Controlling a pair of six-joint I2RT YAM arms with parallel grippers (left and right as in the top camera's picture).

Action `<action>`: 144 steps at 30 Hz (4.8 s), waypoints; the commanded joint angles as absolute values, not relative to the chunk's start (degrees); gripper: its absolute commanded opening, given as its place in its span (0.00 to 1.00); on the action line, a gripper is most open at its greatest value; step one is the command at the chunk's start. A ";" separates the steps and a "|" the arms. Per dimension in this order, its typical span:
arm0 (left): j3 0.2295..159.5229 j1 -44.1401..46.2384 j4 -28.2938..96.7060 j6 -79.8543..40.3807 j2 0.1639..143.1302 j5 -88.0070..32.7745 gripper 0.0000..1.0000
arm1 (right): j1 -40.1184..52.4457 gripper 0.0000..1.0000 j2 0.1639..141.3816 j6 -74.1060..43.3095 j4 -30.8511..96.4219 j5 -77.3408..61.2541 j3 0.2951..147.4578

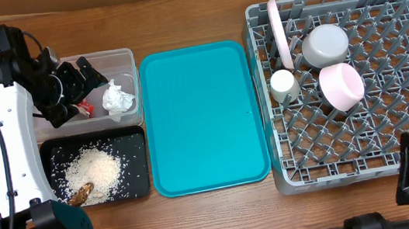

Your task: Sort waste into correct bins and load items into the dishwasher

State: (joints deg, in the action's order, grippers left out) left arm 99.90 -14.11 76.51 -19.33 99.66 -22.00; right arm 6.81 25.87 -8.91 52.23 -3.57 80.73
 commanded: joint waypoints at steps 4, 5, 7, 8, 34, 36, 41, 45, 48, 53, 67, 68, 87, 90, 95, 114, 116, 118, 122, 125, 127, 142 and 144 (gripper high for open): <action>101.10 -13.85 76.40 -19.49 99.63 -21.61 1.00 | 8.03 1.00 23.35 -8.51 54.70 -3.01 75.64; 101.10 -13.85 76.42 -19.49 99.63 -21.61 1.00 | 8.40 1.00 22.90 -8.49 54.72 -2.94 74.15; 101.10 -13.85 76.42 -19.49 99.63 -21.61 1.00 | 9.47 1.00 22.04 -8.51 53.80 -1.80 70.52; 101.10 -13.85 76.42 -19.49 99.63 -21.61 1.00 | 10.33 1.00 21.52 -8.51 52.58 -0.78 67.75; 101.10 -13.85 76.40 -19.49 99.63 -21.63 1.00 | 11.07 1.00 0.75 -18.28 0.64 1.32 6.13; 101.10 -13.85 76.40 -19.49 99.63 -21.61 1.00 | 10.44 1.00 0.73 -18.28 0.95 1.19 5.43; 101.10 -13.85 76.42 -19.49 99.63 -21.61 1.00 | 10.09 1.00 0.14 -18.33 0.91 1.17 2.68; 101.10 -13.85 76.40 -19.49 99.63 -21.61 1.00 | 10.09 1.00 0.14 -18.55 0.86 1.17 0.82; 101.10 -13.85 76.40 -19.49 99.63 -21.61 1.00 | 10.09 1.00 0.14 -18.48 2.85 1.19 0.45; 101.10 -13.85 76.42 -19.49 99.63 -21.63 1.00 | 10.09 1.00 0.14 -13.28 4.78 0.93 0.45; 101.10 -13.85 76.40 -19.49 99.63 -21.63 1.00 | 10.04 1.00 0.14 0.78 4.69 -2.24 0.45; 101.10 -13.85 76.40 -19.49 99.63 -21.63 1.00 | 10.04 1.00 0.14 2.66 4.67 -2.26 0.43; 101.10 -13.85 76.40 -19.49 99.63 -21.61 1.00 | 9.82 1.00 0.16 4.51 4.64 -2.24 0.45; 101.08 -13.85 76.42 -19.49 99.63 -21.63 1.00 | 9.82 1.00 0.16 4.54 4.62 -2.24 0.45; 101.10 -13.85 76.40 -19.49 99.63 -21.61 1.00 | 9.82 1.00 0.16 4.54 4.64 -2.24 0.45; 100.86 -12.64 76.23 -19.49 93.45 -20.93 1.00 | 9.82 1.00 0.16 4.51 4.64 -2.24 0.45; 100.86 -11.09 76.23 -19.49 89.54 -19.57 1.00 | 9.82 1.00 0.16 4.54 4.64 -2.24 0.45; 100.51 -8.95 76.20 -19.46 85.78 -18.55 1.00 | 9.85 1.00 0.16 4.51 4.62 -2.24 0.45; 99.07 -2.94 76.23 -19.11 78.43 -14.76 1.00 | 9.82 1.00 0.16 4.54 4.64 -2.24 0.45; 98.32 1.26 76.51 -19.09 73.60 -10.07 1.00 | 9.82 1.00 0.16 4.54 4.62 -2.24 0.45; 97.60 3.07 76.51 -19.27 70.83 -10.13 1.00 | 9.82 1.00 0.16 4.51 4.62 -2.24 0.45; 60.66 4.08 47.83 -19.29 44.58 -7.27 1.00 | 9.82 1.00 0.16 4.51 4.62 -2.24 0.45; 52.73 3.99 38.74 -19.31 40.51 -7.27 1.00 | 9.82 1.00 0.16 4.54 4.62 -2.24 0.45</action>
State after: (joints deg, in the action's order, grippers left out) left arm 60.12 3.79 43.94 -19.31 44.60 -8.34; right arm 10.11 0.84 4.34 5.06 -2.13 1.06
